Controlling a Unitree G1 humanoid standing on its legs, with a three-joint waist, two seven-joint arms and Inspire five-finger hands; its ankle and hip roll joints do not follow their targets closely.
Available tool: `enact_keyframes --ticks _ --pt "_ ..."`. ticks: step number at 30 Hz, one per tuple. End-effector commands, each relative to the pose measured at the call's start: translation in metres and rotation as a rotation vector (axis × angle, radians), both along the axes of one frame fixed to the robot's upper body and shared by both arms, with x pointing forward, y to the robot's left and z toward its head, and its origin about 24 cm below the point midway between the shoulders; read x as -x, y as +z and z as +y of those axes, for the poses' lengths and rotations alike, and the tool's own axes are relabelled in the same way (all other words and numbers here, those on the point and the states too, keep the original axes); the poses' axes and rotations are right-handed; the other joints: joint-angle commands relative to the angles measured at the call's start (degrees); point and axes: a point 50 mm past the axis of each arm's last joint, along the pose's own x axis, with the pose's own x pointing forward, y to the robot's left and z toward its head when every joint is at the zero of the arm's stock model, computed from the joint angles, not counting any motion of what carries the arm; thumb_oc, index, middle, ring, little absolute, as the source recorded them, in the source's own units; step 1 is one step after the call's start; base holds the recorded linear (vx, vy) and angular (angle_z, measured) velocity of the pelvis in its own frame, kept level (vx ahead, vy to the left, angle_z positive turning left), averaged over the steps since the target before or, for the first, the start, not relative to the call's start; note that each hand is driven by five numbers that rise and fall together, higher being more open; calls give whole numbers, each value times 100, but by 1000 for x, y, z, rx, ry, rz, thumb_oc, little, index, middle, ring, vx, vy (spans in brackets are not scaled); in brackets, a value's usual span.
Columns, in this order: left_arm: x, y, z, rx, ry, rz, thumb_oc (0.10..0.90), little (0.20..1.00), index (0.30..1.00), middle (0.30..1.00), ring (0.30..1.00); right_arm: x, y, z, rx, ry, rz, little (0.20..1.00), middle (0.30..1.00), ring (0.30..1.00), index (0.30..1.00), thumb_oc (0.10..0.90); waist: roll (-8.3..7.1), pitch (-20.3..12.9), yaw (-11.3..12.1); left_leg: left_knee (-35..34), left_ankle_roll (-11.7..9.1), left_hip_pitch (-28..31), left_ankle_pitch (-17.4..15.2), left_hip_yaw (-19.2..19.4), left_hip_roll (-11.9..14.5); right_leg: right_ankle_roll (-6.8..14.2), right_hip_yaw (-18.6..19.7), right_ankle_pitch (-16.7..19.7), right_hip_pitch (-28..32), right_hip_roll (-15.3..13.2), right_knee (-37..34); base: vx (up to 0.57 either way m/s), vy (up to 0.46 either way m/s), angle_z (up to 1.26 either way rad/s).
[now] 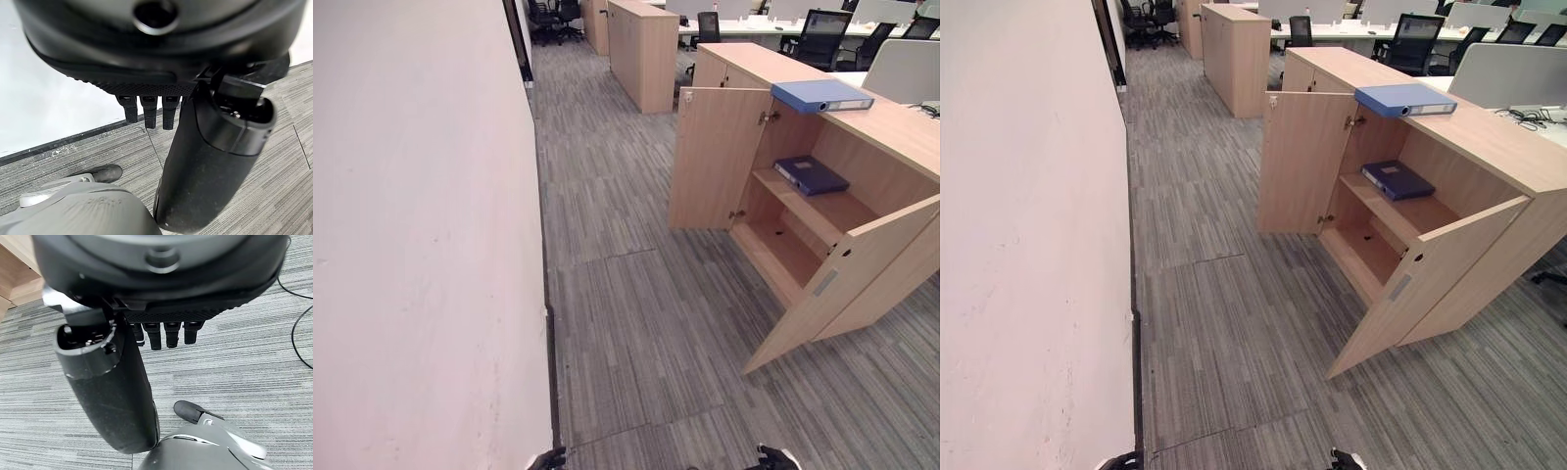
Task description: Put the empty folder in the office cabinet
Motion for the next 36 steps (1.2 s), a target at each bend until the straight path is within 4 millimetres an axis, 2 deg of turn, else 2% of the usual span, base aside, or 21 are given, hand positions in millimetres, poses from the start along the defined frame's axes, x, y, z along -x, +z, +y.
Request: enact_keyframes --ticks 1,14,36 --pt "-32 9 7 -16 -1 -98 800 900 900 900 900 -10 6 -15 50 27 -17 900 900 900 900 800 37 196 -50 -14 -187 134 -352 101 17 293 -179 -977 722 2 49 0 0 0" --pt "-29 8 6 -20 5 -88 800 900 900 900 900 -3 4 -15 51 13 2 900 900 900 900 800 34 210 -62 -14 -192 134 -356 84 19 283 -200 -994 727 16 49 0 0 0" --pt "-34 10 6 -22 7 -111 800 900 900 900 900 -6 5 -18 56 5 -9 900 900 900 900 800 63 261 -92 -14 -249 32 -290 32 75 222 -205 -1034 656 83 49 -2 -15 1"
